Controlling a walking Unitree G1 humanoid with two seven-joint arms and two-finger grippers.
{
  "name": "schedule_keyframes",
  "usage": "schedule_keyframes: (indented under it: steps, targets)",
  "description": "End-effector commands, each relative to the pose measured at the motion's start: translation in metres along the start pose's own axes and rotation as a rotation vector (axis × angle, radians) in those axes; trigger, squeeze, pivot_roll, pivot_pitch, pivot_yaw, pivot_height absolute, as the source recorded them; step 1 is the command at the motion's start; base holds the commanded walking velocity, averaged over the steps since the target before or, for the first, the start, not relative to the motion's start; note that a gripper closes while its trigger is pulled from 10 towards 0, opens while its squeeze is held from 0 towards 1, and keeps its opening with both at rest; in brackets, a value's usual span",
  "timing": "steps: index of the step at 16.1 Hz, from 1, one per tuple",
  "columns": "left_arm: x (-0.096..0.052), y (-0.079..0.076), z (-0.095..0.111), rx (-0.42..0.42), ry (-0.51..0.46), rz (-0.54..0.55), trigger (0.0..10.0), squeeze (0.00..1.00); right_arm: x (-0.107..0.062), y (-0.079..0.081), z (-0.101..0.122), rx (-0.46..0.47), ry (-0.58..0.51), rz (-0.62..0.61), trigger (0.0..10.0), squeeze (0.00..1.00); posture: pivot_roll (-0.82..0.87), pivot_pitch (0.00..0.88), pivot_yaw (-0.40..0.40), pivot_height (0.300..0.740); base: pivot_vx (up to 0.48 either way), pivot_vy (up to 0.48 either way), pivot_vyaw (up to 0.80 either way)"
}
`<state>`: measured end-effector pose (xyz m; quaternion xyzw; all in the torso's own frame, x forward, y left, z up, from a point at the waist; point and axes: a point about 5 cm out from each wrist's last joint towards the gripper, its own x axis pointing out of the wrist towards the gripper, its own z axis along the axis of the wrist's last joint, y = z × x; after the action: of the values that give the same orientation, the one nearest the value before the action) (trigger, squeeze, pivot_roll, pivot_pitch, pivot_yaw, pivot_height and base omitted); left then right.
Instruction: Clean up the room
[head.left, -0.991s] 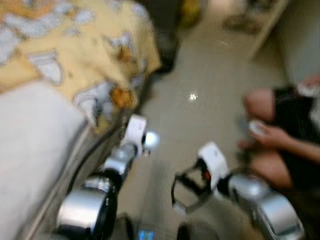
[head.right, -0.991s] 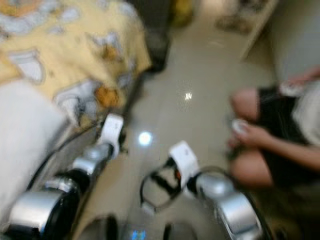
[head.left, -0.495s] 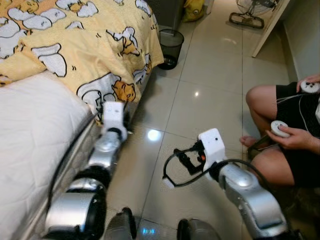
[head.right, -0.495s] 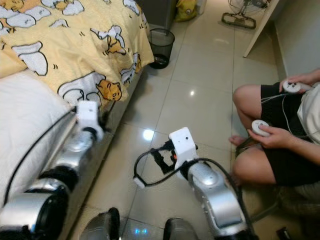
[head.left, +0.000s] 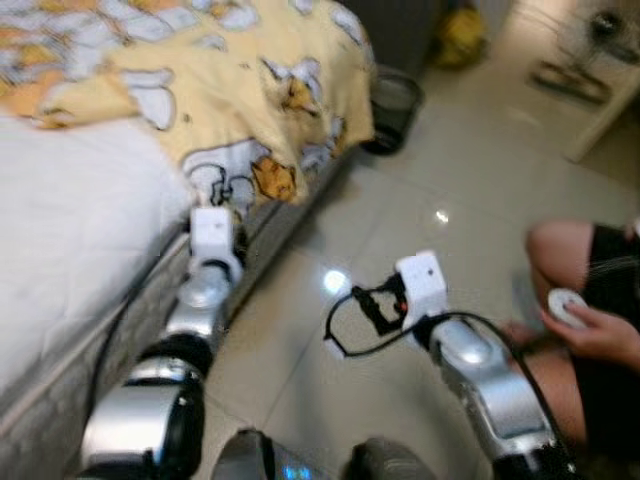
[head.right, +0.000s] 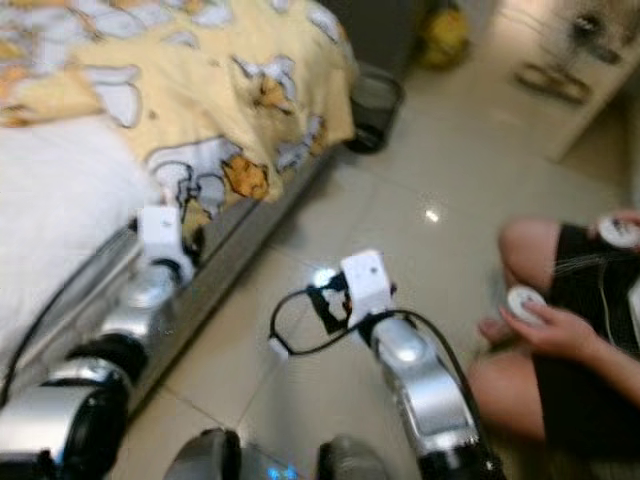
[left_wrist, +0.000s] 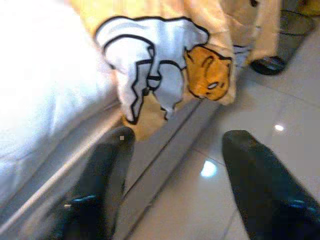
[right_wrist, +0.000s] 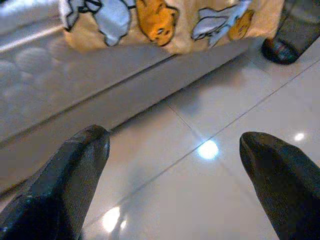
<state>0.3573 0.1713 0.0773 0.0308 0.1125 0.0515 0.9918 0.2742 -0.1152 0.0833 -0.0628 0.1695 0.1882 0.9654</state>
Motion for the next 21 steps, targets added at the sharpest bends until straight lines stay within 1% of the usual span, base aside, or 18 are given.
schedule_keyframes:
  steps: [1,2,3,4,5,6,7,8,9,10,11,13,14,21]
  targets:
    - [-0.002,-0.014,-0.005,-0.001,0.031,-0.020,10.0,0.00,-0.001,-0.013,-0.008,0.000,0.027,-0.067,10.0,0.00,-0.19,0.124,-0.027,0.740,0.000,0.000,0.00]
    - [-0.002,-0.014,-0.004,0.004,0.020,-0.025,10.0,0.00,0.001,-0.013,-0.007,0.000,0.014,-0.073,10.0,0.00,-0.18,0.120,-0.025,0.740,0.000,0.000,0.00]
    - [-0.002,-0.013,-0.002,-0.022,0.005,-0.031,10.0,0.00,0.002,-0.013,-0.006,-0.002,0.008,-0.070,10.0,0.00,-0.18,0.120,-0.024,0.740,0.000,0.000,0.00]
    - [-0.002,-0.013,-0.002,-0.023,0.003,-0.024,10.0,0.00,0.002,-0.013,-0.006,-0.006,0.001,-0.068,10.0,0.00,-0.18,0.120,-0.024,0.740,0.274,-0.394,0.00]
    - [-0.002,-0.012,-0.002,-0.028,0.005,-0.009,10.0,0.73,0.003,-0.013,-0.006,-0.011,-0.005,-0.065,10.0,0.00,-0.18,0.120,-0.024,0.740,0.296,-0.375,0.64]
    - [-0.002,-0.012,-0.004,-0.038,0.017,-0.003,10.0,1.00,0.004,-0.012,-0.006,-0.012,-0.004,-0.063,10.0,0.00,-0.18,0.121,-0.026,0.740,0.319,-0.356,0.62]
    - [-0.003,-0.013,-0.006,-0.033,0.030,0.000,10.0,1.00,0.006,-0.013,-0.009,-0.018,0.014,-0.079,10.0,0.00,-0.17,0.120,-0.028,0.740,0.334,-0.341,0.62]
    - [-0.003,-0.014,-0.006,0.018,0.031,0.001,10.0,1.00,0.006,-0.013,-0.010,-0.003,0.016,-0.090,10.0,0.00,-0.17,0.120,-0.029,0.740,0.382,-0.285,0.00]
    - [-0.002,-0.015,-0.006,0.020,0.031,0.001,10.0,0.00,0.007,-0.014,-0.011,-0.004,0.016,-0.090,10.0,0.00,-0.17,0.119,-0.029,0.740,0.000,0.000,0.00]
    - [-0.002,-0.016,-0.004,-0.018,0.016,-0.012,10.0,0.00,0.008,-0.015,-0.010,-0.008,0.016,-0.092,10.0,0.00,-0.17,0.117,-0.031,0.740,0.000,0.000,0.00]
    - [-0.002,-0.015,-0.004,-0.029,0.018,-0.005,10.0,0.00,0.008,-0.015,-0.010,-0.008,0.014,-0.093,10.0,0.00,-0.17,0.116,-0.030,0.740,0.285,0.000,0.00]
    - [-0.002,-0.014,-0.003,-0.026,0.016,0.012,10.0,0.00,0.009,-0.015,-0.009,-0.006,0.010,-0.092,10.0,0.00,-0.18,0.115,-0.031,0.740,0.452,0.000,0.00]
    - [-0.002,-0.013,-0.004,-0.044,0.030,0.024,10.0,0.00,0.010,-0.015,-0.009,-0.006,0.010,-0.089,10.0,0.00,-0.18,0.113,-0.032,0.740,0.472,0.000,0.00]
    - [-0.002,-0.008,-0.009,-0.063,0.070,0.085,10.0,0.00,0.012,-0.012,-0.009,-0.008,0.000,-0.073,10.0,0.00,-0.18,0.109,-0.030,0.740,0.477,0.000,0.00]
